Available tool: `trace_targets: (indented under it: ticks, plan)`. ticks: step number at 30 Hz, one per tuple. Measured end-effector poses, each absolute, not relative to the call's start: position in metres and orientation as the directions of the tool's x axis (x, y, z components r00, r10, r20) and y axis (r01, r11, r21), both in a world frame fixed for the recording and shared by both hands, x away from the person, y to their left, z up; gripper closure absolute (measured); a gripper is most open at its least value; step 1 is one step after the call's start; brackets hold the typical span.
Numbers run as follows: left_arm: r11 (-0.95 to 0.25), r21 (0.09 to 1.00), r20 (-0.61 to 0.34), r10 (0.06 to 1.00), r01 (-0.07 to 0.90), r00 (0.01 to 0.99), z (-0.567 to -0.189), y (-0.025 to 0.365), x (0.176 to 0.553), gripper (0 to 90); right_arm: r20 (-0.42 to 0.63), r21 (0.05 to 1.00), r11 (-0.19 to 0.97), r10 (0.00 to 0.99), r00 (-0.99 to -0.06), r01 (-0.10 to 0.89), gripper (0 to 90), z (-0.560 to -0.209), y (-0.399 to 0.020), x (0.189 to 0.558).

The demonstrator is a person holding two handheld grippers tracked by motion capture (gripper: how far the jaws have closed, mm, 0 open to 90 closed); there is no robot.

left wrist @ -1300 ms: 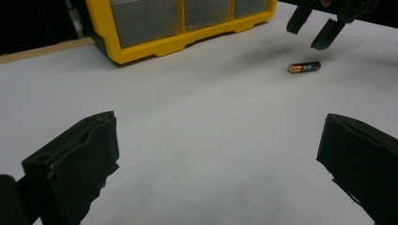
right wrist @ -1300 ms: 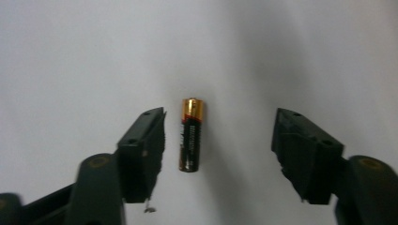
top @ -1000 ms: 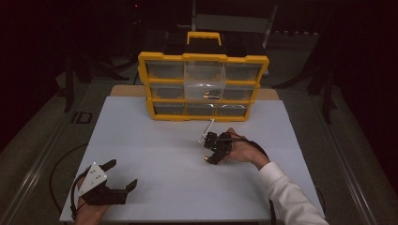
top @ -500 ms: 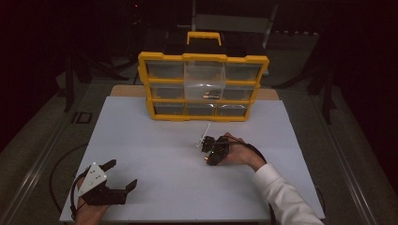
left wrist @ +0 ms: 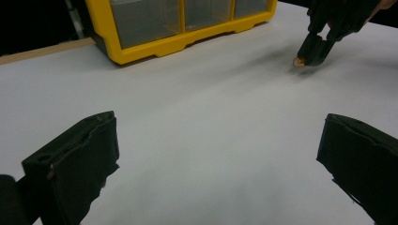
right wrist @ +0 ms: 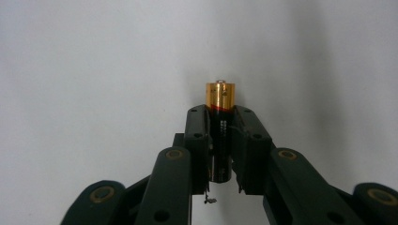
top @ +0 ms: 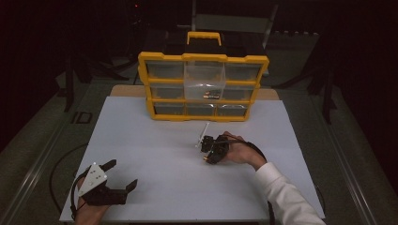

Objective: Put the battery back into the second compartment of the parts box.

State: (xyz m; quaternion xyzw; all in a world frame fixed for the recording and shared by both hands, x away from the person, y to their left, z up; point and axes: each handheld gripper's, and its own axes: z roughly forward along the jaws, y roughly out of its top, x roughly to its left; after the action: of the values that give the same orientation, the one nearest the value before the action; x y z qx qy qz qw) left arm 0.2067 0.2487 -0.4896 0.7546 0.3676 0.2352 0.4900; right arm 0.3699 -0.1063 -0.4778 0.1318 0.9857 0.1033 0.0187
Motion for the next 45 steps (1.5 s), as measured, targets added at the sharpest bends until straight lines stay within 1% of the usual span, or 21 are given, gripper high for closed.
trace_targets:
  ticks: [4,16,21,24,28,38,40,44,45]
  plan:
    - [-0.247,0.912,-0.008,0.786,0.326,0.618,-0.49,0.249,0.207,0.1,-0.012,0.228,0.947,0.237,-0.971,0.228,76.9,-0.468,-0.106,0.37]
    - [-0.25,0.912,-0.007,0.785,0.326,0.619,-0.49,0.248,0.207,0.1,0.002,0.307,0.921,0.249,-0.968,0.238,76.8,-0.431,-0.104,0.372]
    - [-0.251,0.911,-0.006,0.784,0.327,0.62,-0.49,0.248,0.207,0.1,0.0,0.347,0.911,0.236,-0.972,0.222,76.9,-0.413,-0.103,0.373]
    - [-0.249,0.912,-0.008,0.785,0.326,0.62,-0.49,0.248,0.207,0.1,-0.007,0.348,0.912,0.233,-0.972,0.216,76.9,-0.405,-0.103,0.372]
    - [-0.249,0.912,-0.008,0.784,0.326,0.621,-0.49,0.248,0.207,0.1,-0.024,0.374,0.907,0.215,-0.976,0.191,76.9,-0.391,-0.103,0.375]
    - [-0.25,0.912,-0.007,0.784,0.325,0.621,-0.49,0.248,0.207,0.1,-0.031,0.425,0.879,0.25,-0.968,0.214,76.9,-0.359,-0.106,0.38]
    - [-0.249,0.912,-0.008,0.785,0.327,0.62,-0.49,0.248,0.207,0.1,-0.038,0.443,0.87,0.258,-0.965,0.215,76.9,-0.346,-0.108,0.382]
    - [-0.25,0.912,-0.007,0.784,0.325,0.621,-0.49,0.248,0.207,0.1,-0.039,0.457,0.863,0.258,-0.965,0.213,76.8,-0.338,-0.109,0.383]
    - [-0.249,0.913,-0.005,0.785,0.323,0.62,-0.49,0.248,0.207,0.1,-0.037,0.47,0.853,0.276,-0.961,0.226,76.8,-0.324,-0.111,0.384]
